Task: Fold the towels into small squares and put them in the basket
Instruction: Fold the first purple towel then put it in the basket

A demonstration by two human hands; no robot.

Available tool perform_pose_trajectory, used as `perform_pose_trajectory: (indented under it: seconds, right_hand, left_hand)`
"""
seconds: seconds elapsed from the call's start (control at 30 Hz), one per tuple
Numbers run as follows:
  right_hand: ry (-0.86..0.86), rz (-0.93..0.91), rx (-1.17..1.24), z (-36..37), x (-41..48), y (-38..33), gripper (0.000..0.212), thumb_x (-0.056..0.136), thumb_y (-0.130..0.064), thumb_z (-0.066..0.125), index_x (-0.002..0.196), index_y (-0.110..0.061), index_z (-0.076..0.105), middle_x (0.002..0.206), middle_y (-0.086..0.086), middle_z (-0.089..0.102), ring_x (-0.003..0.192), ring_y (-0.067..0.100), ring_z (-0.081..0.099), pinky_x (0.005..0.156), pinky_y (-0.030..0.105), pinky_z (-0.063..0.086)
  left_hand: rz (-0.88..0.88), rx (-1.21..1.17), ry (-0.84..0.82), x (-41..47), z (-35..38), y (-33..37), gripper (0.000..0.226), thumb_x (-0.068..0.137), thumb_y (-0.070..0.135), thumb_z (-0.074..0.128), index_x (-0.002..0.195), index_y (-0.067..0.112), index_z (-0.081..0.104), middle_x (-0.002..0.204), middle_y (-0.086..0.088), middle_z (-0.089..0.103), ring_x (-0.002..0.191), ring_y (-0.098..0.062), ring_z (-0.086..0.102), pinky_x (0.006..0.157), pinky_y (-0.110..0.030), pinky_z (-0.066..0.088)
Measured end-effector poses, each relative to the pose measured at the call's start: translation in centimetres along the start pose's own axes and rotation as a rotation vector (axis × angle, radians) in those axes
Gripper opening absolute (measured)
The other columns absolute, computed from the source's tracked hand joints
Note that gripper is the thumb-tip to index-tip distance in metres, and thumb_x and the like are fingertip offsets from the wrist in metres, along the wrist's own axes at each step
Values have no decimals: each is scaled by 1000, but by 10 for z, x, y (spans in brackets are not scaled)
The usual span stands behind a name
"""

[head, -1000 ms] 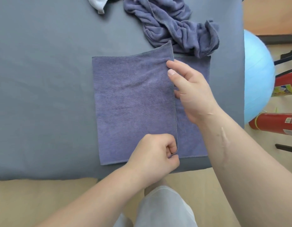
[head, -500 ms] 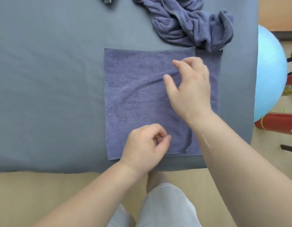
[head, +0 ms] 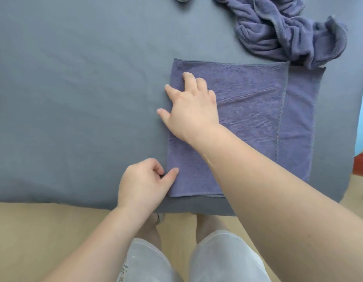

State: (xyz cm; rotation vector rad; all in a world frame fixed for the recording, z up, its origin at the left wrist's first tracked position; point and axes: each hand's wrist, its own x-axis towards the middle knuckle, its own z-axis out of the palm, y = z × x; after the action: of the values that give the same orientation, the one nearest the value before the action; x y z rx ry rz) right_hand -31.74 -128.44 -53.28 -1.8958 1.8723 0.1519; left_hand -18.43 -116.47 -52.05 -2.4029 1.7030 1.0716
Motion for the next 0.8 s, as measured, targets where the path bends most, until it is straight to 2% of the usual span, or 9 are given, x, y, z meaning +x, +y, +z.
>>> perform_pose_trajectory:
  seconds: [0.13,0.23,0.3,0.47,0.8]
  right_hand:
    - [41,14,-35,4,-1,-3,67,95,-59,46,151,-24,39,162,-1,23,141,28,26,106,46,32]
    - [65,25,-18,0,2,-4,61,97,-55,46,147,-19,44,158,-8,30,138,27,31,103,44,34]
    - [62,28,35,-1,5,-11,61,98,-53,47,148,-19,42,160,-10,28,139,26,30,104,44,33]
    - [46,-9,145,3,13,-56,67,100,-48,48,157,-20,27,166,-13,14,142,22,25,108,43,31]
    - [-40,-146,347,8,37,-161,72,99,-46,52,160,-23,20,168,-15,4,148,22,21,113,46,28]
  left_hand:
    - [86,61,-120,9,8,3,29,80,41,73,65,19,60,59,7,62,65,-15,61,60,-35,53]
    - [124,36,-155,15,6,0,27,81,37,72,66,18,59,60,6,62,65,-17,61,59,-35,52]
    - [137,27,-158,18,0,-6,28,82,36,71,66,17,59,58,5,61,64,-17,60,59,-35,52]
    - [107,-2,-114,31,-36,-39,27,80,33,74,64,18,58,56,5,61,63,-16,60,60,-37,53]
    - [-16,78,29,64,-113,-122,23,79,30,73,63,18,60,58,5,62,65,-17,61,63,-37,54]
